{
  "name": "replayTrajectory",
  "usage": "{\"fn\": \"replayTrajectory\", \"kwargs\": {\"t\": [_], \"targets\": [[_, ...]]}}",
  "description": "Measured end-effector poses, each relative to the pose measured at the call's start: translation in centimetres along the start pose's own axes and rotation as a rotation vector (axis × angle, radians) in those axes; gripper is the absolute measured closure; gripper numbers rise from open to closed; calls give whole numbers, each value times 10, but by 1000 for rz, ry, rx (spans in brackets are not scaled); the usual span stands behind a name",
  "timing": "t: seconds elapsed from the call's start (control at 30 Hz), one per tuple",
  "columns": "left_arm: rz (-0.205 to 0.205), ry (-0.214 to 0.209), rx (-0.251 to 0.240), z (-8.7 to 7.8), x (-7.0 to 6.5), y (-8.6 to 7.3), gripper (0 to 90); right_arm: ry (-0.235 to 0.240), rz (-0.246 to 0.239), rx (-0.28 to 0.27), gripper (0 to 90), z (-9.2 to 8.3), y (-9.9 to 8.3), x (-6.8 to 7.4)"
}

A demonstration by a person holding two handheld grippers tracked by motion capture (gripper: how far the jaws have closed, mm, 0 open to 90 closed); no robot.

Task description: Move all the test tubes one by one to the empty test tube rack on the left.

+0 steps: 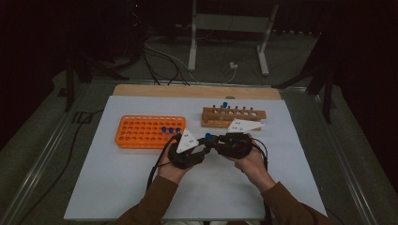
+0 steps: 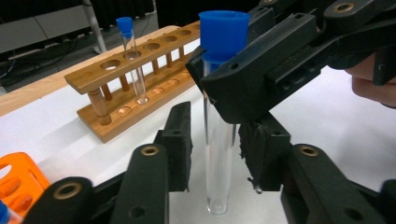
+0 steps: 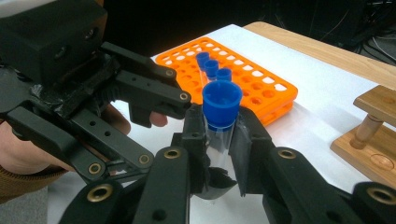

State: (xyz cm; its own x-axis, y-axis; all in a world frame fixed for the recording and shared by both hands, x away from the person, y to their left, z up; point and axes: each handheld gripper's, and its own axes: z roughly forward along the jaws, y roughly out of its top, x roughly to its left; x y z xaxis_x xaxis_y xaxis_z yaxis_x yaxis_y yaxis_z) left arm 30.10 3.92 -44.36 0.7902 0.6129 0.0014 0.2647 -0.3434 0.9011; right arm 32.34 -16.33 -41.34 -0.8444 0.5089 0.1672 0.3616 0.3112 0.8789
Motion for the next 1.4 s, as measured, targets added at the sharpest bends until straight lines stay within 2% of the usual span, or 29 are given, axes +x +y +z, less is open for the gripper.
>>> {"fn": "replayTrajectory", "kwargs": {"t": [0.3, 0.77, 1.1, 1.23, 1.4], "targets": [[-3, -15, 5, 0, 1, -1, 763, 3, -4, 2, 771, 0, 0, 0], [-20, -26, -1, 0, 3, -2, 782, 6, -11, 0, 754, 0, 0, 1], [-38, -11, 4, -1, 8, -4, 782, 20, -28, -12, 567, -4, 1, 1], [-44, -8, 2, -3, 10, -5, 782, 34, -24, -10, 441, -4, 1, 0], [-48, -1, 2, -5, 12, -5, 782, 10, -29, -15, 272, -5, 1, 1]]}}
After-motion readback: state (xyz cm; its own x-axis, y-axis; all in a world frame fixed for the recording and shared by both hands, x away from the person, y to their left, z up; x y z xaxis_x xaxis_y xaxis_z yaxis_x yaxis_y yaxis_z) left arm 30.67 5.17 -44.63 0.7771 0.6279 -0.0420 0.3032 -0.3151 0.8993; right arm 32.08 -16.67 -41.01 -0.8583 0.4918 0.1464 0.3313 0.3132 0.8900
